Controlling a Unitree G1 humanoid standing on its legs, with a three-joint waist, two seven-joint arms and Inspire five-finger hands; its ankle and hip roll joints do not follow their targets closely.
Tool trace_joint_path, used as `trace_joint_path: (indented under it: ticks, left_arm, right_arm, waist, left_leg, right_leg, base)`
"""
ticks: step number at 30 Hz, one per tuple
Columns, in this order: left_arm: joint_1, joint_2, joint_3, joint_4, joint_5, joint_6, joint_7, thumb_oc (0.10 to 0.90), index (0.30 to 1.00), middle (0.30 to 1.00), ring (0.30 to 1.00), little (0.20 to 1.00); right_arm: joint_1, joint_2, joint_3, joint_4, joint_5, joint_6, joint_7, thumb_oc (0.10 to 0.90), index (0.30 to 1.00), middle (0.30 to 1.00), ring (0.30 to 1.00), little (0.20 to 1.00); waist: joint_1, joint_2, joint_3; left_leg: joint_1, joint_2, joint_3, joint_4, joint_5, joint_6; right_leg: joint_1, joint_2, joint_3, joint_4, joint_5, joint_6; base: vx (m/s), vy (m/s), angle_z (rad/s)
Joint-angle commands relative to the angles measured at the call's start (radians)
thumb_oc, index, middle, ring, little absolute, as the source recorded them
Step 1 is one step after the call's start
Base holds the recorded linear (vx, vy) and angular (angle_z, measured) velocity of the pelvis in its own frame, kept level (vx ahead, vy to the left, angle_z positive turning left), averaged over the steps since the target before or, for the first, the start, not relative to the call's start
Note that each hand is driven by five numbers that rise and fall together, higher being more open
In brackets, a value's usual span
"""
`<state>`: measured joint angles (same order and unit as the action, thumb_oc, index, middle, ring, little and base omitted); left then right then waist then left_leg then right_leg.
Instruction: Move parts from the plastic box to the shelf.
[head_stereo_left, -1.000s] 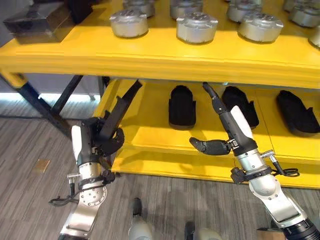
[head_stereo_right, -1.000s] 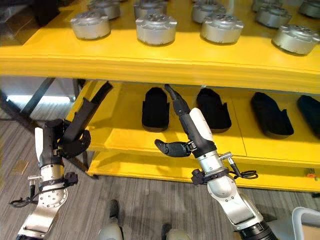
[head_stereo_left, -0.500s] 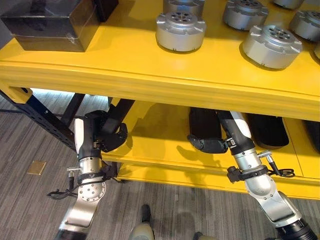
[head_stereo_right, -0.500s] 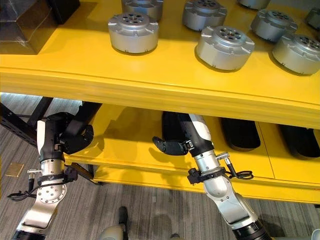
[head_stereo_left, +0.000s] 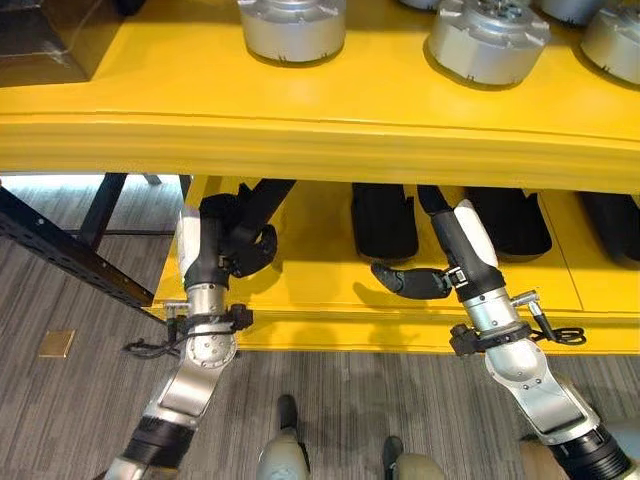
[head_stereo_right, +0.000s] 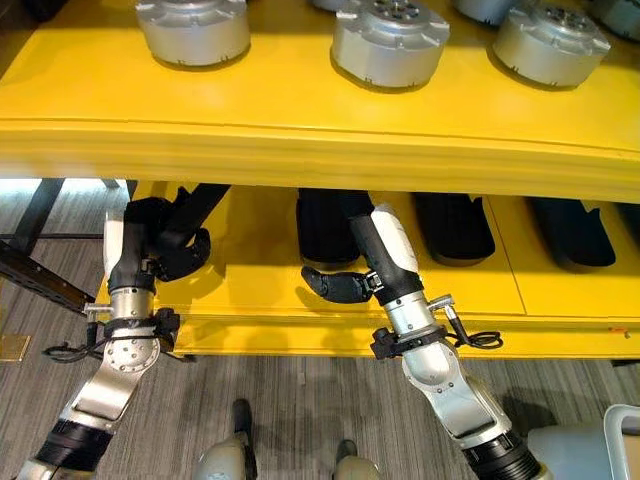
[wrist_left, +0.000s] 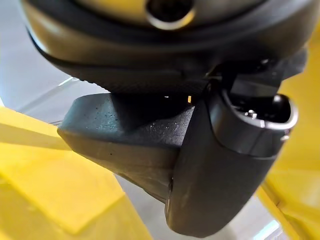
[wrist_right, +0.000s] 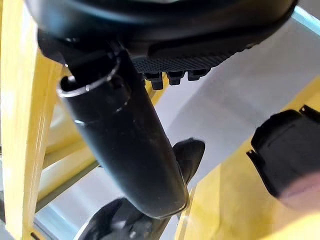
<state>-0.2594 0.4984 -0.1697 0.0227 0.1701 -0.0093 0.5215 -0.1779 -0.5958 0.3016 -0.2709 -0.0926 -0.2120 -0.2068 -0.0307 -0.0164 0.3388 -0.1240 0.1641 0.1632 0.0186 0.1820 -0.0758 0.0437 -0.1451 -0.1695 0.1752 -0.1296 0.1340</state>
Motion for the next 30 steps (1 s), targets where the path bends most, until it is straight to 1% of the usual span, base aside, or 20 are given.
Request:
trace_joint_path:
  ticks: [1, 4, 8, 12, 15, 17, 21, 23, 27, 30]
  left_arm:
    - [-0.119, 0.025, 0.022, -0.037, 0.072, -0.03, 0.135, 0.4, 0.3, 0.3, 0.3, 0.3]
    - [-0.127, 0.02, 0.025, -0.02, 0.08, -0.017, 0.159, 0.4, 0.3, 0.3, 0.3, 0.3]
    - [-0.145, 0.012, 0.028, 0.004, 0.096, 0.035, 0.198, 0.4, 0.3, 0.3, 0.3, 0.3]
    - [-0.204, 0.027, 0.019, 0.076, 0.095, 0.084, 0.244, 0.4, 0.3, 0.3, 0.3, 0.3]
    - [-0.24, 0.038, 0.014, 0.119, 0.075, 0.117, 0.267, 0.4, 0.3, 0.3, 0.3, 0.3]
    - [-0.263, 0.04, 0.025, 0.161, 0.043, 0.14, 0.314, 0.4, 0.3, 0.3, 0.3, 0.3]
    - [-0.285, 0.044, 0.055, 0.197, 0.007, 0.141, 0.401, 0.4, 0.3, 0.3, 0.3, 0.3]
    - [-0.296, 0.046, 0.071, 0.203, -0.016, 0.154, 0.44, 0.4, 0.3, 0.3, 0.3, 0.3]
    - [-0.321, 0.047, 0.088, 0.213, -0.039, 0.16, 0.471, 0.4, 0.3, 0.3, 0.3, 0.3]
    - [-0.338, 0.051, 0.093, 0.229, -0.041, 0.151, 0.465, 0.4, 0.3, 0.3, 0.3, 0.3]
  right_arm:
    - [-0.064, -0.003, -0.043, -0.128, 0.14, -0.087, 0.034, 0.9, 1.0, 1.0, 1.0, 1.0]
    - [-0.054, 0.002, -0.053, -0.136, 0.173, -0.086, 0.067, 0.9, 1.0, 1.0, 1.0, 1.0]
    - [-0.035, 0.007, -0.074, -0.151, 0.194, -0.086, 0.096, 0.9, 1.0, 1.0, 1.0, 1.0]
    - [-0.067, 0.006, -0.077, -0.16, 0.181, -0.064, 0.111, 0.9, 1.0, 1.0, 1.0, 1.0]
    - [-0.089, 0.003, -0.085, -0.161, 0.218, -0.041, 0.13, 0.9, 1.0, 1.0, 1.0, 1.0]
    - [-0.095, 0.002, -0.107, -0.163, 0.278, -0.037, 0.147, 0.9, 1.0, 1.0, 1.0, 1.0]
    - [-0.113, 0.005, -0.125, -0.171, 0.268, -0.034, 0.157, 0.9, 1.0, 1.0, 1.0, 1.0]
    - [-0.114, 0.01, -0.125, -0.184, 0.247, -0.034, 0.156, 0.9, 1.0, 1.0, 1.0, 1.0]
    - [-0.121, 0.013, -0.12, -0.186, 0.235, -0.044, 0.159, 0.9, 1.0, 1.0, 1.0, 1.0]
    - [-0.132, 0.013, -0.119, -0.184, 0.232, -0.038, 0.165, 0.9, 1.0, 1.0, 1.0, 1.0]
  waist:
    - [-0.036, 0.006, -0.068]
    - [-0.048, 0.012, -0.06]
    - [-0.064, 0.023, -0.041]
    - [-0.08, 0.031, -0.01]
    - [-0.092, 0.033, 0.008]
    - [-0.1, 0.03, 0.029]
    - [-0.106, 0.029, 0.056]
    - [-0.11, 0.025, 0.07]
    - [-0.114, 0.019, 0.086]
    - [-0.117, 0.017, 0.091]
  left_leg:
    - [-0.008, 0.073, -0.019, 0.103, -0.091, -0.061]
    - [-0.006, 0.076, -0.011, 0.113, -0.094, -0.061]
    - [-0.031, 0.075, -0.012, 0.152, -0.102, -0.06]
    - [-0.077, 0.071, -0.012, 0.194, -0.107, -0.062]
    - [-0.101, 0.072, -0.012, 0.216, -0.11, -0.063]
    - [-0.129, 0.069, -0.016, 0.237, -0.113, -0.064]
    - [-0.165, 0.067, -0.016, 0.249, -0.115, -0.063]
    - [-0.185, 0.068, -0.017, 0.256, -0.113, -0.063]
    - [-0.212, 0.07, -0.016, 0.267, -0.112, -0.061]
    - [-0.222, 0.072, -0.016, 0.272, -0.113, -0.061]
  right_leg:
    - [-0.06, 0.042, 0.001, 0.153, -0.051, -0.046]
    - [-0.077, 0.043, 0.01, 0.189, -0.064, -0.049]
    - [-0.123, 0.039, 0.028, 0.276, -0.094, -0.054]
    - [-0.193, 0.032, 0.043, 0.368, -0.123, -0.065]
    - [-0.232, 0.032, 0.05, 0.422, -0.143, -0.073]
    - [-0.278, 0.027, 0.055, 0.464, -0.155, -0.079]
    - [-0.339, 0.026, 0.065, 0.508, -0.168, -0.086]
    - [-0.368, 0.029, 0.069, 0.532, -0.176, -0.09]
    - [-0.404, 0.034, 0.07, 0.56, -0.185, -0.096]
    - [-0.419, 0.035, 0.072, 0.573, -0.19, -0.098]
  base:
    - [0.02, 0.027, -0.18]
    - [0.01, 0.032, -0.1]
    - [-0.02, 0.013, -0.14]
    - [-0.1, 0.035, -0.06]
    - [-0.07, 0.029, -0.06]
    - [-0.11, 0.025, -0.09]
    - [-0.15, 0.011, -0.11]
    - [-0.12, -0.006, -0.07]
    - [-0.08, -0.018, -0.01]
    - [-0.05, -0.012, -0.07]
